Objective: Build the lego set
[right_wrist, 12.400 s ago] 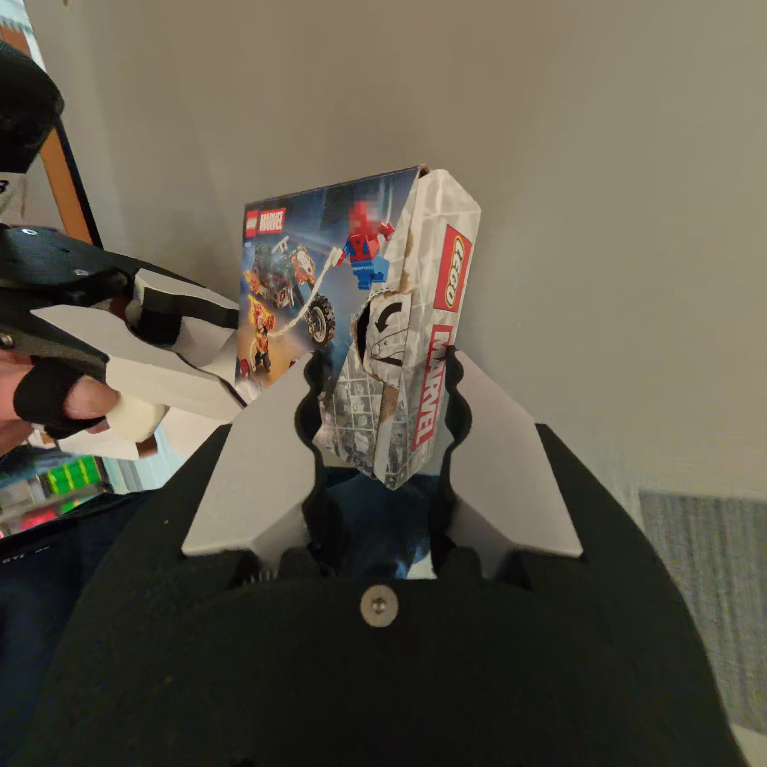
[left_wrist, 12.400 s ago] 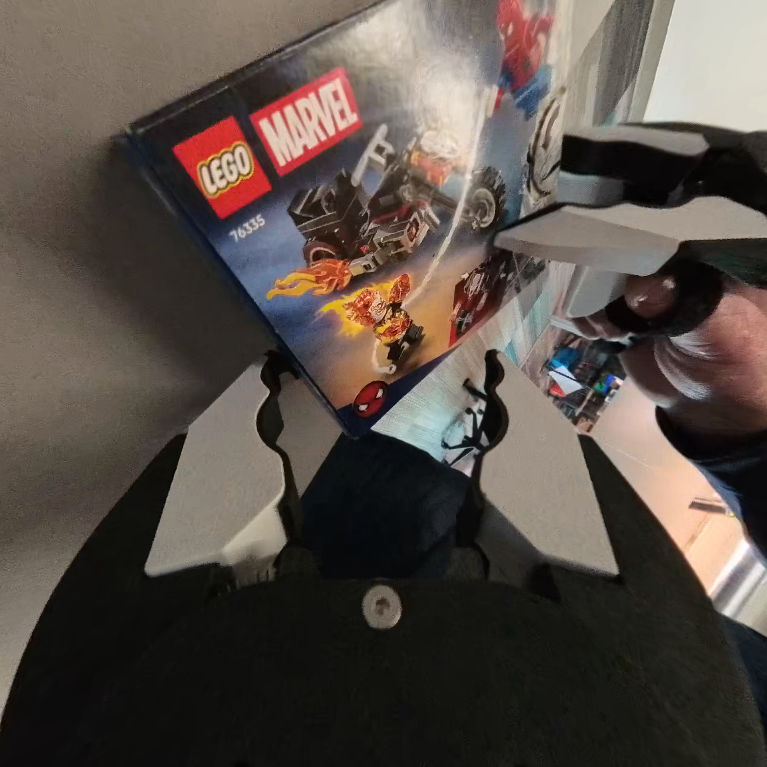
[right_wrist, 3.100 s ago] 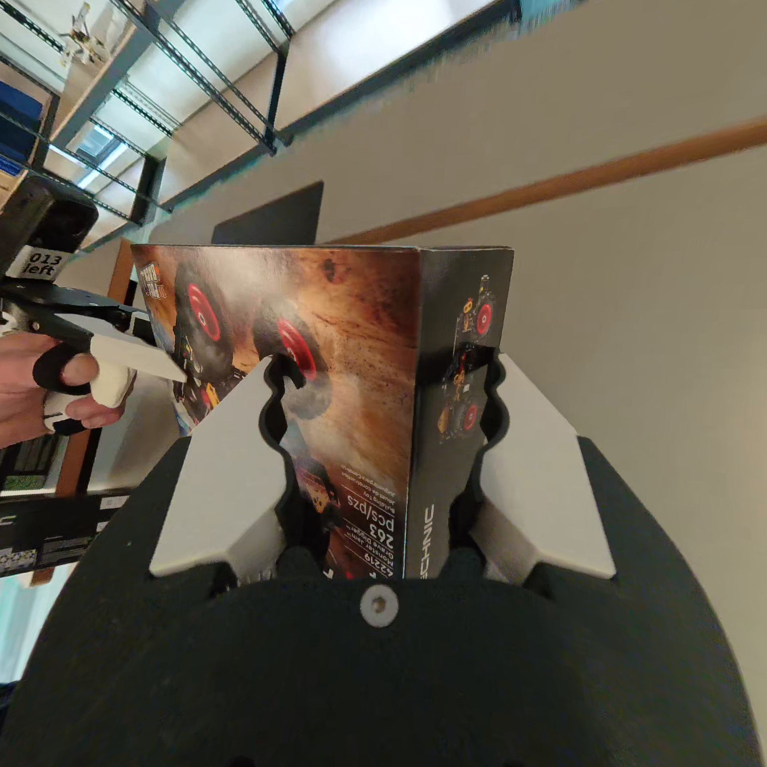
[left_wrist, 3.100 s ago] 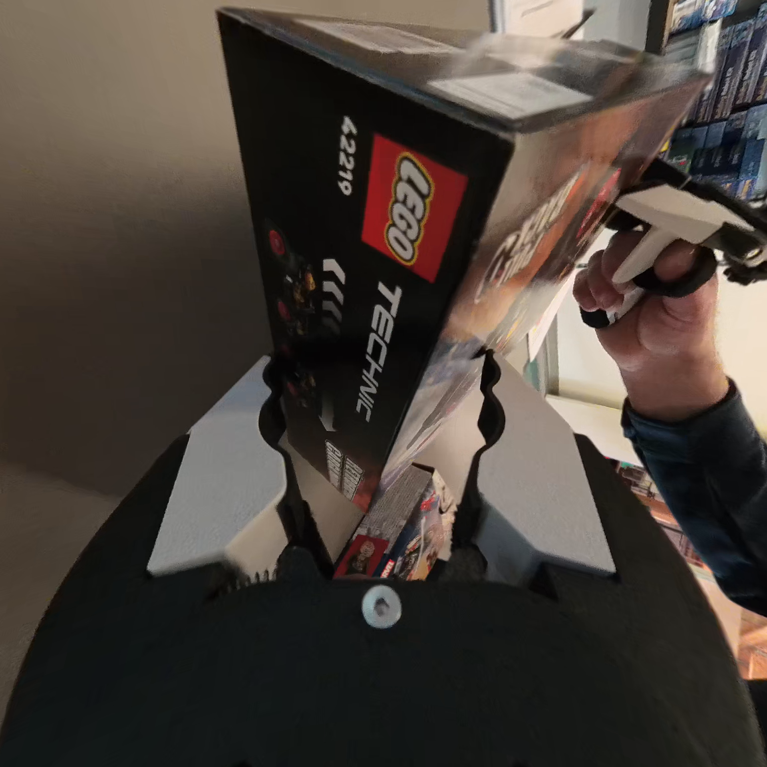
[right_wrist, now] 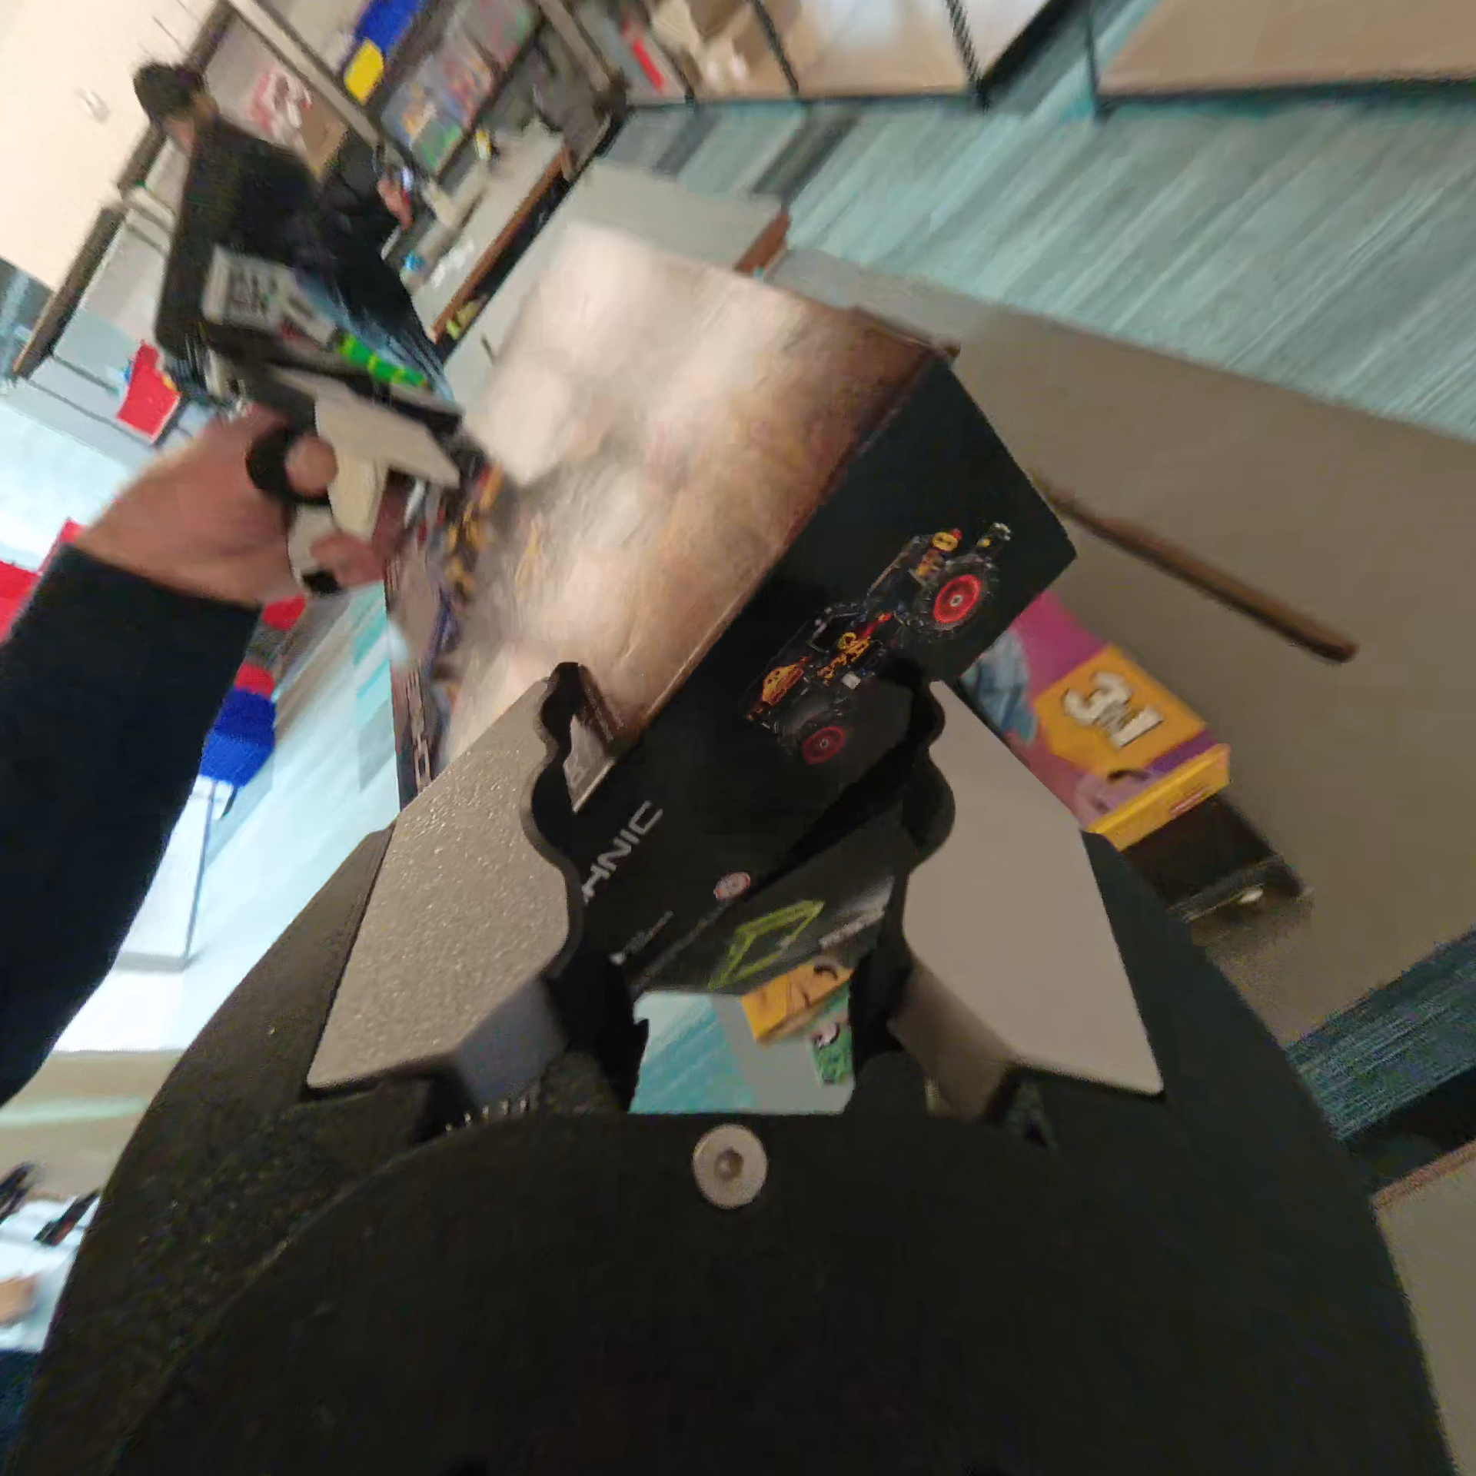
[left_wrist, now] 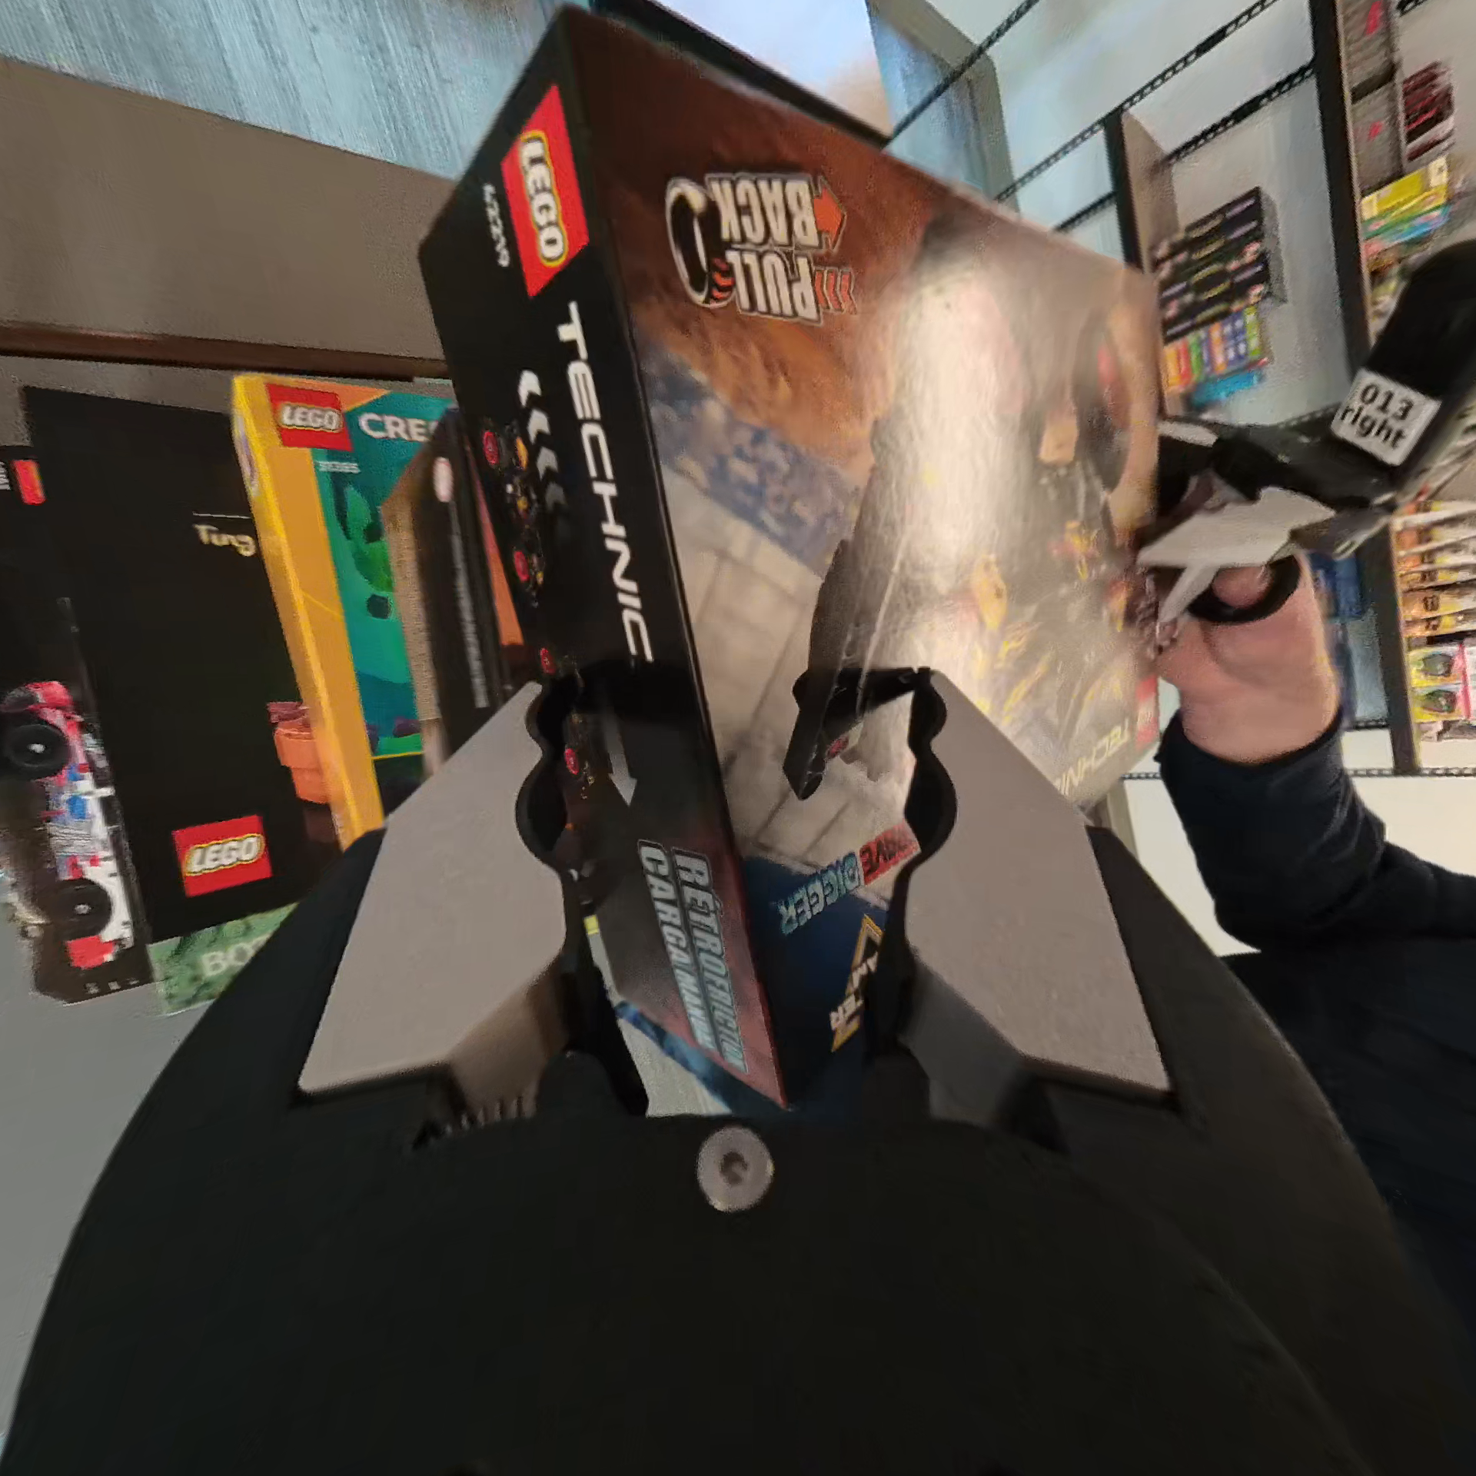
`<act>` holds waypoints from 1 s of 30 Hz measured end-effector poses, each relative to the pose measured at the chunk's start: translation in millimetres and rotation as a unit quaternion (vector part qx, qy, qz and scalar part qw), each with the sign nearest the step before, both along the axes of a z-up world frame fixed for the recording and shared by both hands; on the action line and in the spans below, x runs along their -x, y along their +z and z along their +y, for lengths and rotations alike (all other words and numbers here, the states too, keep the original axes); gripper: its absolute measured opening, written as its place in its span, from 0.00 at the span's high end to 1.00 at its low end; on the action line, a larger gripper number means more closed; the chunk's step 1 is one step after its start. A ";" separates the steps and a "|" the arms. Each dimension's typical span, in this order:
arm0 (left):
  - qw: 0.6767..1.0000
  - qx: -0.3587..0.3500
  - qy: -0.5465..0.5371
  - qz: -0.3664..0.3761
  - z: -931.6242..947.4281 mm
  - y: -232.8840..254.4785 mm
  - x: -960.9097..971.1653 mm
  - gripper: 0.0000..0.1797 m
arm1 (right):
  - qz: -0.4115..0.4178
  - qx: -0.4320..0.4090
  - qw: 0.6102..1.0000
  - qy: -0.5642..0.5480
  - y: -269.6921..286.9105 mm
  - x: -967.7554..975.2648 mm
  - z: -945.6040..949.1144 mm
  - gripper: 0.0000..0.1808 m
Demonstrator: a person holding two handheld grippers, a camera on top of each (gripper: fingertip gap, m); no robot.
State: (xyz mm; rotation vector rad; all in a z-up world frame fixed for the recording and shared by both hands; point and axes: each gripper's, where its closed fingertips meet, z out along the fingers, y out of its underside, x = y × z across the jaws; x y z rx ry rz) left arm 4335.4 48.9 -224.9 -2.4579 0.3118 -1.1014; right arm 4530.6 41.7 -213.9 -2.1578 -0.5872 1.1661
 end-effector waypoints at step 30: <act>0.953 -0.223 0.071 -0.191 -18.8 76.3 48.0 0.75 | 0.004 -0.029 0.999 0.020 -1.1 -21.3 -74.4 0.61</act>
